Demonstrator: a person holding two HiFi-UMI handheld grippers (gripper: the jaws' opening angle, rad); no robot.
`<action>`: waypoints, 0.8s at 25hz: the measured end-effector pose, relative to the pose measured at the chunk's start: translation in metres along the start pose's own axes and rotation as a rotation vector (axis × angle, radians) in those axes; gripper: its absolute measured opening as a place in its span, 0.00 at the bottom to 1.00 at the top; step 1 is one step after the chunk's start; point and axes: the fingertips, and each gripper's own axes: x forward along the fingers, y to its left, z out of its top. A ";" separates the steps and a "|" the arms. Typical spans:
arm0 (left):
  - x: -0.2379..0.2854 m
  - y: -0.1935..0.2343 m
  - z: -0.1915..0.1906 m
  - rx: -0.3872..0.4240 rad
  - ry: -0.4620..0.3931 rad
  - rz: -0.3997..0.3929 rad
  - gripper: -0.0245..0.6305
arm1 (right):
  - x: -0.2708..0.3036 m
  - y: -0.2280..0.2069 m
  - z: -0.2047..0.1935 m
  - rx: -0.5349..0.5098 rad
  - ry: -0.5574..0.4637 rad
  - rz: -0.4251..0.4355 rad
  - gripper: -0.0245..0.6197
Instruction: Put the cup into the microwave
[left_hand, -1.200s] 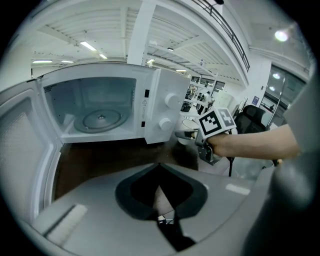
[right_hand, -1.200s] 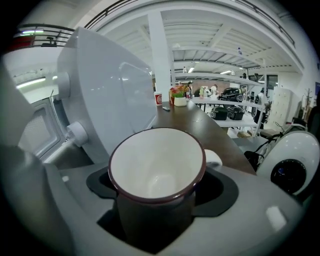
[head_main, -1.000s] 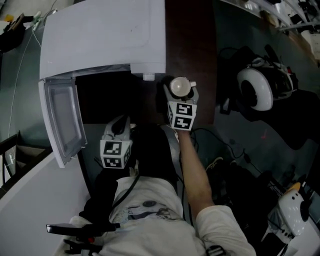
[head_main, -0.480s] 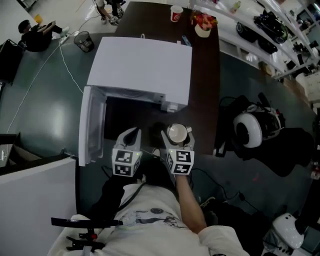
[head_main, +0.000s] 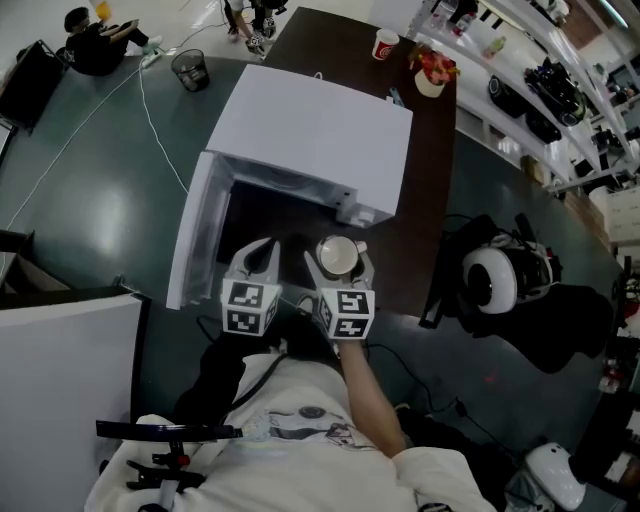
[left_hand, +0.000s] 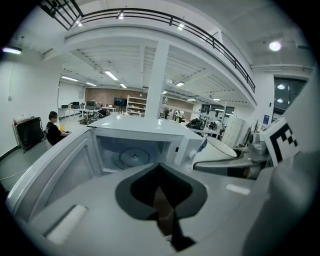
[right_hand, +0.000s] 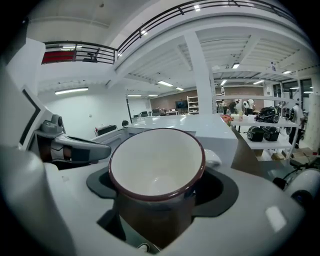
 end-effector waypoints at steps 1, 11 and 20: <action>-0.003 0.005 -0.002 -0.011 0.006 0.009 0.04 | 0.002 0.007 0.001 -0.007 0.008 0.011 0.68; 0.002 0.051 -0.028 -0.067 0.106 0.062 0.04 | 0.049 0.044 -0.003 -0.045 0.081 0.096 0.68; 0.033 0.075 -0.067 -0.125 0.235 0.070 0.04 | 0.116 0.047 -0.014 -0.066 0.127 0.149 0.68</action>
